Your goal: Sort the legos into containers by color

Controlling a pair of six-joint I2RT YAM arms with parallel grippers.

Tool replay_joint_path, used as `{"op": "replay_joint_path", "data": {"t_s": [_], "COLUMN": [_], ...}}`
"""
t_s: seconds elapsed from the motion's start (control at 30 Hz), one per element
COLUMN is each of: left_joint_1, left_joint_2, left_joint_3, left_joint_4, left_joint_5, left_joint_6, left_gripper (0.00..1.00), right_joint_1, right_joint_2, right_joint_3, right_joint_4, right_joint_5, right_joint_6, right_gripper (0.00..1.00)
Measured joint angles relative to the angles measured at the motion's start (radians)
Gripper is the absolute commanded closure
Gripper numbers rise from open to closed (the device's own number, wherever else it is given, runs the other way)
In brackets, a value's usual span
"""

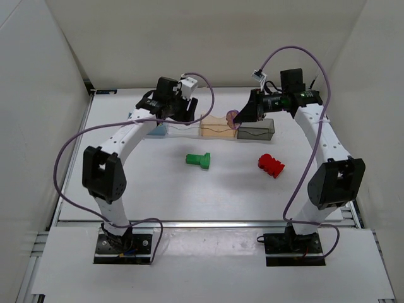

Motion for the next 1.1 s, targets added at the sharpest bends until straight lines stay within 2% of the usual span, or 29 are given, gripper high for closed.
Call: {"op": "replay_joint_path", "data": {"t_s": [0.27, 0.67, 0.87, 0.97, 1.1], "left_joint_1": [0.078, 0.132, 0.132, 0.132, 0.135], "left_joint_2": [0.210, 0.339, 0.363, 0.378, 0.399], "left_joint_3": [0.129, 0.244, 0.253, 0.258, 0.266], "left_joint_4": [-0.081, -0.097, -0.096, -0.094, -0.092], "left_joint_5": [0.014, 0.001, -0.009, -0.020, -0.032], "left_joint_6": [-0.189, -0.233, -0.231, -0.230, -0.228], "left_gripper": [0.90, 0.86, 0.72, 0.55, 0.43], "right_joint_1": [-0.035, -0.060, -0.060, -0.060, -0.060], "right_joint_2": [-0.030, -0.039, -0.039, -0.039, -0.039], "right_joint_3": [-0.013, -0.031, -0.031, -0.031, -0.031], "right_joint_4": [-0.003, -0.004, -0.004, -0.004, -0.004], "right_joint_5": [0.030, 0.037, 0.037, 0.039, 0.039], "right_joint_6": [-0.004, -0.003, -0.003, -0.003, -0.003], "right_gripper": [1.00, 1.00, 1.00, 1.00, 1.00]}}
